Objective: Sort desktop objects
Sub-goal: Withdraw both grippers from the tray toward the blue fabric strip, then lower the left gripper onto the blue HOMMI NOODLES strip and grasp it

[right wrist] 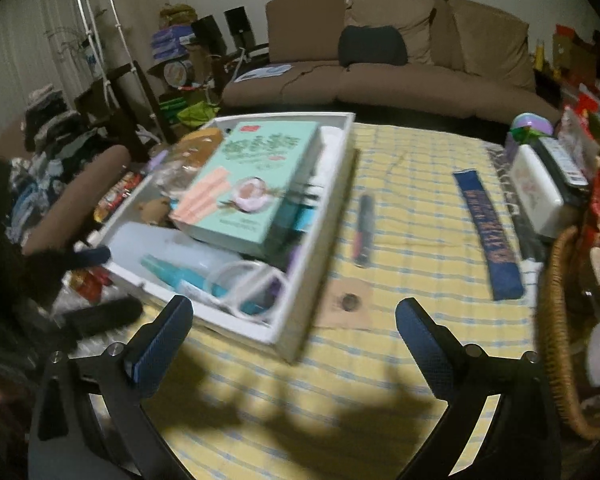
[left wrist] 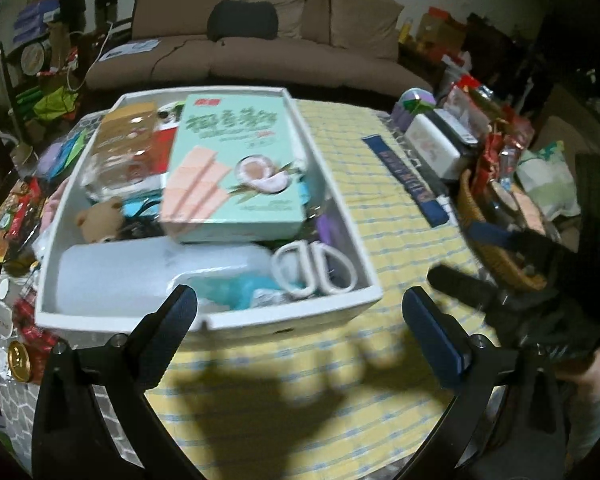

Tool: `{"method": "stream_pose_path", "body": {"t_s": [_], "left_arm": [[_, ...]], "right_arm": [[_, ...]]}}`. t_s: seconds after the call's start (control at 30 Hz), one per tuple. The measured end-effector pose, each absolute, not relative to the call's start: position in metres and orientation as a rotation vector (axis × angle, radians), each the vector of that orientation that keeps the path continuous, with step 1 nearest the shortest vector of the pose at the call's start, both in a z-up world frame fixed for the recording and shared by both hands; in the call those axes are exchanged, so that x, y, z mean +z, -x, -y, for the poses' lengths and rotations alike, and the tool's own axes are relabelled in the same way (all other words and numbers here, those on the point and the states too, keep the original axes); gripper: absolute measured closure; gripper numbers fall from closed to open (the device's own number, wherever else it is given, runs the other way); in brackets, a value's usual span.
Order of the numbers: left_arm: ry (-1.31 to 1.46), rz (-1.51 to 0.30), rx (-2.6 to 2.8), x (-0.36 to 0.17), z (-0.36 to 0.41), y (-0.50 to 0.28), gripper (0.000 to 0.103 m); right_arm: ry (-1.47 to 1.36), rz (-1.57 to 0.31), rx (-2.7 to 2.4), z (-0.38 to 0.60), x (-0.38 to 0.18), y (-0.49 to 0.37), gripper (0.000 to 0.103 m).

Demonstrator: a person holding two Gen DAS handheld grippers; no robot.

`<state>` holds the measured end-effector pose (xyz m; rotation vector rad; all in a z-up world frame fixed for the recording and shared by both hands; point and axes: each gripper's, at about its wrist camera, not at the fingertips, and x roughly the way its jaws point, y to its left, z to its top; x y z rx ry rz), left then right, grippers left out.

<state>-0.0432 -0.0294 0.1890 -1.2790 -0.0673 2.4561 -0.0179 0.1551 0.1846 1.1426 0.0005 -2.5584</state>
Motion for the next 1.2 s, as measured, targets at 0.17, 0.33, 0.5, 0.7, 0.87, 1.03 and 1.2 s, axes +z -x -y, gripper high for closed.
{"method": "stream_pose_path", "body": {"t_s": [0.17, 0.33, 0.5, 0.7, 0.87, 1.03, 1.2], "left_arm": [[1.261, 0.105, 2.455, 0.199, -0.003, 0.06, 0.0], [1.248, 0.105, 2.41, 0.201, -0.053, 0.084, 0.001], [1.29, 0.027, 2.348, 0.185, -0.118, 0.114, 0.017], [1.382, 0.053, 2.268, 0.15, -0.197, 0.165, 0.017], [1.518, 0.058, 2.197, 0.097, -0.257, 0.212, 0.017], [1.621, 0.057, 2.158, 0.05, -0.297, 0.243, 0.017], [1.662, 0.051, 2.167, 0.022, -0.321, 0.258, 0.008]], "right_arm": [[-1.112, 0.0, -2.612, -0.196, 0.173, 0.007, 0.0], [-1.086, 0.123, -2.629, -0.251, 0.15, 0.007, 0.0], [-1.115, 0.163, -2.632, -0.283, 0.126, 0.01, 0.013], [-1.101, 0.197, -2.665, -0.314, 0.124, -0.005, 0.025], [-1.089, 0.217, -2.687, -0.334, 0.127, -0.012, 0.031], [-1.105, 0.202, -2.719, -0.347, 0.124, -0.011, 0.032], [-1.116, 0.21, -2.707, -0.352, 0.121, -0.008, 0.032]]}}
